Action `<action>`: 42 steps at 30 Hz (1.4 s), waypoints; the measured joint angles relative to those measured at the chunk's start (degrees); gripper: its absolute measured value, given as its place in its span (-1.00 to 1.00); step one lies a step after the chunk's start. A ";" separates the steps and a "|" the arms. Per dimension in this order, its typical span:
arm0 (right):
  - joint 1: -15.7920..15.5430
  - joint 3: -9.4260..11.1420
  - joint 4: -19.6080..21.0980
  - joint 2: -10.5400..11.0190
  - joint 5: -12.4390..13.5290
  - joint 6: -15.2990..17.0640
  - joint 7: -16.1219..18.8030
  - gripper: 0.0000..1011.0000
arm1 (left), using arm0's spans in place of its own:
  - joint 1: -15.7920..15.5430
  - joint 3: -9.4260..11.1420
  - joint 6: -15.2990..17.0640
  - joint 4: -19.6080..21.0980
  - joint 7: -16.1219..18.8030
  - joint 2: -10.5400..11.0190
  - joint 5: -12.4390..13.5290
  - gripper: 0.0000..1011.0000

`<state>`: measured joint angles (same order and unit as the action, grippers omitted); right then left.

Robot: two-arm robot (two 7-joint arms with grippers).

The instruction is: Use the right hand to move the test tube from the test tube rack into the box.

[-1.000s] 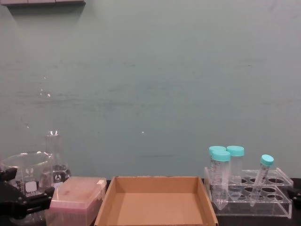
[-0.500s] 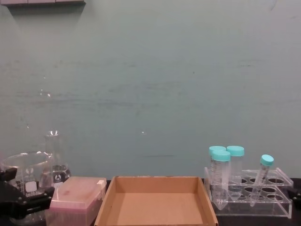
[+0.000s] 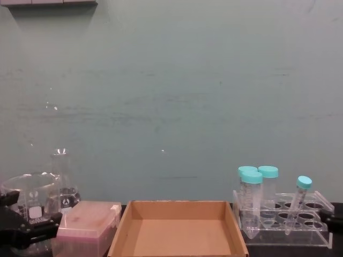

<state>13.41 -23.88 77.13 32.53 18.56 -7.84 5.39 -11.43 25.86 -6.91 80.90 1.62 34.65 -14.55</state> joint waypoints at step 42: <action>11.93 0.67 -16.50 -11.97 -4.69 -2.97 4.45 0.98 | 0.00 0.00 0.00 0.00 0.00 0.00 0.00 0.98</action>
<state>25.35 -23.21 60.63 20.57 13.87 -10.81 9.84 -11.43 25.86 -6.91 80.90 1.62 34.65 -14.55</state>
